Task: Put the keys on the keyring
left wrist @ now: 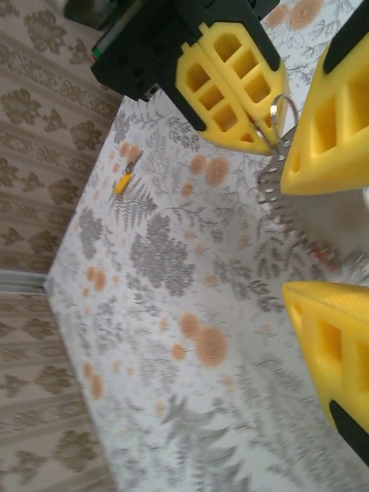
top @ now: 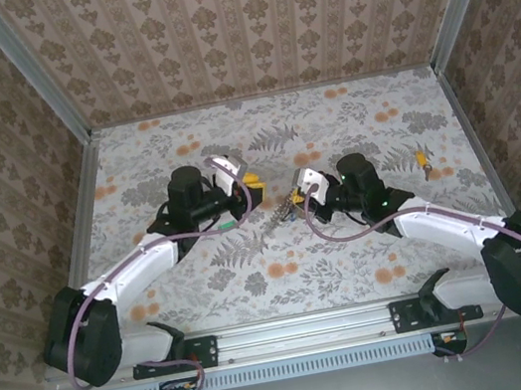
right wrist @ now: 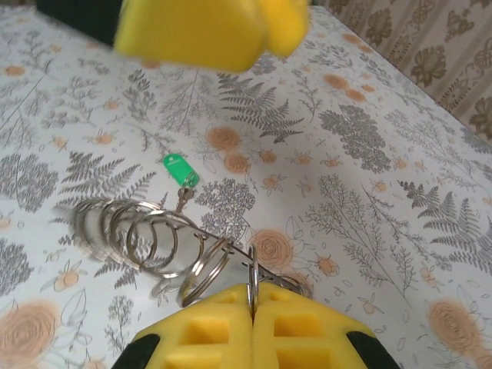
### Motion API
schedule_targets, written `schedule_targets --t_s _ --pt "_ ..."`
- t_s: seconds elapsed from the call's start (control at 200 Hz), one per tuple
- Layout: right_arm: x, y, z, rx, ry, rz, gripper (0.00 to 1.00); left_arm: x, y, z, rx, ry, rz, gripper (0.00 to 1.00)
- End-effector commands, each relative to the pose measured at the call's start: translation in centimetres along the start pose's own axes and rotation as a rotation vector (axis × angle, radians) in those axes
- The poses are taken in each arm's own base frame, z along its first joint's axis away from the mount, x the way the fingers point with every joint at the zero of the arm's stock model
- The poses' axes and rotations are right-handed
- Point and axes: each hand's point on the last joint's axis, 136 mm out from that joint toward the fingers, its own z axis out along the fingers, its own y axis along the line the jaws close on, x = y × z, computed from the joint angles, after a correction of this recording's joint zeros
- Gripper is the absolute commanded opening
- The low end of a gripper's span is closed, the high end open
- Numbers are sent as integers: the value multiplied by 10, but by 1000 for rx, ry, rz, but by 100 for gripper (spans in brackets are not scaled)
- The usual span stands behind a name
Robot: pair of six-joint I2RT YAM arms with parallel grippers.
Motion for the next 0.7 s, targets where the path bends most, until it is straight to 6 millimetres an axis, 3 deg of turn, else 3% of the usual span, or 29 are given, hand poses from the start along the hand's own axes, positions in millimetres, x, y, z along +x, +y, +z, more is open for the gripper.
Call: schedule_targets --t_s 0.0,0.23,0.695 --pt "2 11 -10 -76 50 -112 0 -10 -13 -1 84 1 150 35" --pt "4 17 -17 -120 75 -131 0 -3 -12 15 164 22 178 35" --pt "-4 17 -18 -166 13 -71 0 27 -62 20 482 44 318 36"
